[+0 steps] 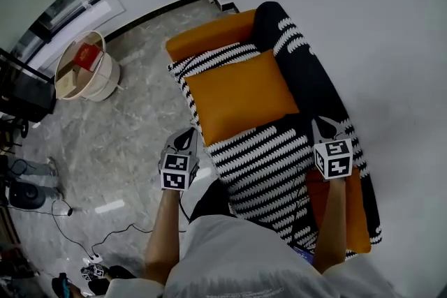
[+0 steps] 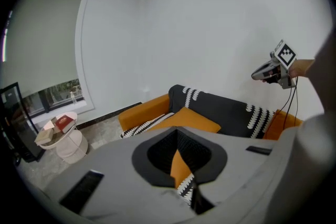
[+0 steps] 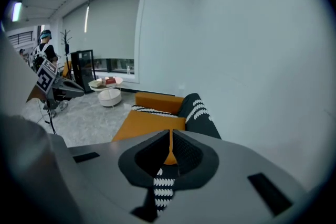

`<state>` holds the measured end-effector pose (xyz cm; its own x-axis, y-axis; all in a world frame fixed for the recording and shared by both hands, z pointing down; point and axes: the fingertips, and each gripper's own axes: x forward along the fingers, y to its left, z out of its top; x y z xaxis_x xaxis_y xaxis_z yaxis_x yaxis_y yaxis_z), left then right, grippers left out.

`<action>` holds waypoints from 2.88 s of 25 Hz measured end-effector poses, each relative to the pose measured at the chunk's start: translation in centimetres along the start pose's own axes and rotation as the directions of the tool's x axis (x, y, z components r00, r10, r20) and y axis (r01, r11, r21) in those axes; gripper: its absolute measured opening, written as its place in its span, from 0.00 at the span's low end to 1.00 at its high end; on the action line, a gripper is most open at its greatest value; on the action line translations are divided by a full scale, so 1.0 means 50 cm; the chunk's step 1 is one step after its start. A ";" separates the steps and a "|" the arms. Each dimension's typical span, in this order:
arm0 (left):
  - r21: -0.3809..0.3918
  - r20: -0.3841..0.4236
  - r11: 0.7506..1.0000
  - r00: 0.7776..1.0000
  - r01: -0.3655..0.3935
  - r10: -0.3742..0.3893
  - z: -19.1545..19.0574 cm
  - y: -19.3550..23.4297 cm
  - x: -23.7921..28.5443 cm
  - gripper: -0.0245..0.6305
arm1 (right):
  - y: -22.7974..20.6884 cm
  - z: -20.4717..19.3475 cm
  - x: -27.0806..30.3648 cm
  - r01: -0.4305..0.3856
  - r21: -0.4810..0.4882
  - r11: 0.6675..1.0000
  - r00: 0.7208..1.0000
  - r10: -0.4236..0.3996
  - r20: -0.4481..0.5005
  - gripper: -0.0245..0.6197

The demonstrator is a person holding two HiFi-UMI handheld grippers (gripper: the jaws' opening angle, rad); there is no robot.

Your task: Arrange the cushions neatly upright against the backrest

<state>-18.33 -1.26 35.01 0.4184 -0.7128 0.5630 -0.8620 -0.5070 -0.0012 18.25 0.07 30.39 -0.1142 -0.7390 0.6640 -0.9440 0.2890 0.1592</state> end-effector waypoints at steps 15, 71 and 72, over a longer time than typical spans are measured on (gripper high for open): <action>-0.089 -0.198 0.996 0.980 0.016 -0.034 -0.133 0.055 0.232 0.04 | -0.081 -0.093 0.271 -0.071 0.140 0.988 0.974 0.099 -0.202 0.05; -0.295 -0.598 0.953 0.791 -0.072 -0.126 -0.641 -0.004 0.440 0.12 | -0.131 -0.497 0.709 -0.096 0.069 0.993 0.796 0.118 -0.593 0.06; -0.292 -0.595 0.954 0.794 -0.068 -0.125 -0.633 -0.003 0.439 0.11 | -0.135 -0.489 0.707 -0.097 0.065 0.993 0.799 0.116 -0.590 0.06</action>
<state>-18.08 -1.48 73.55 0.2698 -0.2140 0.9388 -0.9344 -0.2936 0.2016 28.14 -13.13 70.66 -0.0183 -0.1976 0.9801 -0.9466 0.3191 0.0466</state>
